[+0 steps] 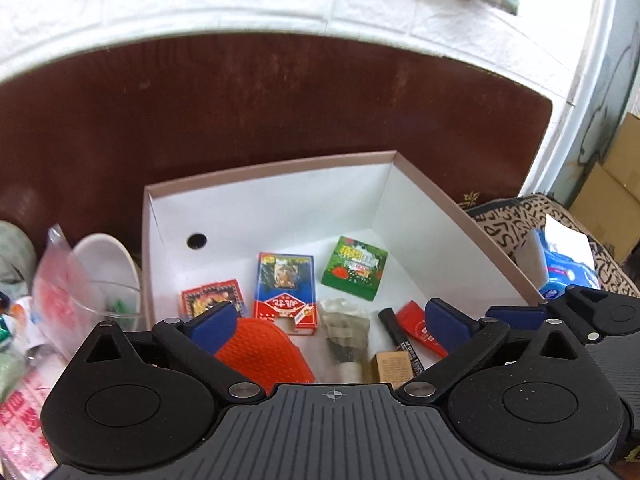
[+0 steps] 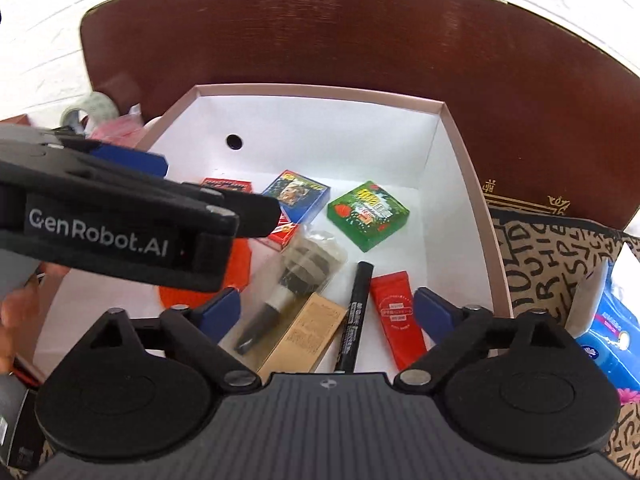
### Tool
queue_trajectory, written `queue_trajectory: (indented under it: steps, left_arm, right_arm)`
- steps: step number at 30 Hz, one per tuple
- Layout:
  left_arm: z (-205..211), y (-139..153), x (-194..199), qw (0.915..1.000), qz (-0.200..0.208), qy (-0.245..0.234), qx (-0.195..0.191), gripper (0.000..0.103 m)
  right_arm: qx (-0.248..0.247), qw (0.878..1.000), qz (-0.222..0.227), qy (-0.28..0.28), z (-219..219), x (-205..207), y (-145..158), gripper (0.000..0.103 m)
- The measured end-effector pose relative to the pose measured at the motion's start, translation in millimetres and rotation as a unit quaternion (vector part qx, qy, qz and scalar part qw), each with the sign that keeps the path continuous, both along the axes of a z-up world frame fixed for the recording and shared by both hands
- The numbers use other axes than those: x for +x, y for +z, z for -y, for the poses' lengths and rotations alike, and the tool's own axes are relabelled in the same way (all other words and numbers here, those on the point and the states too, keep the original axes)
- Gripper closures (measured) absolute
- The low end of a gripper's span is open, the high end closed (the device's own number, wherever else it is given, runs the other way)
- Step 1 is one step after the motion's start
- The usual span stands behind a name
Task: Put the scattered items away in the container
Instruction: 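Withdraw both open tools up and away from the white box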
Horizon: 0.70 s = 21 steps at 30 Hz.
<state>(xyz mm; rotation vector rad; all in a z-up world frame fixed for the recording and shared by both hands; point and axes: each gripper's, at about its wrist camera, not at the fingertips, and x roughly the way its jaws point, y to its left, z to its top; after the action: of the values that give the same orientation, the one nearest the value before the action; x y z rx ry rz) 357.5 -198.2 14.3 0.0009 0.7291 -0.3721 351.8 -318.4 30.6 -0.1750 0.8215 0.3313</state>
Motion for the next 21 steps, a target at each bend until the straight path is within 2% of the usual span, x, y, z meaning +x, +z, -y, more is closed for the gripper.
queue_trajectory:
  steps: [11, 17, 21]
  left_arm:
    - [-8.4, 27.7, -37.0, 0.9991, 0.042, 0.003, 0.008, 0.0]
    - [-17.9, 45.2, -78.9, 0.9958, 0.088, 0.017, 0.018, 0.0]
    - [-28.2, 51.3, -107.7, 0.9943, 0.104, 0.025, 0.007, 0.0]
  right_arm:
    - [0.006, 1.0, 0.013, -0.007, 0.4, -33.7, 28.4, 0.003]
    - [0.012, 0.999, 0.04, -0.011, 1.3, -70.3, 48.0, 0.001]
    - [0.002, 0.998, 0.058, -0.007, -1.9, -98.0, 57.7, 0.001]
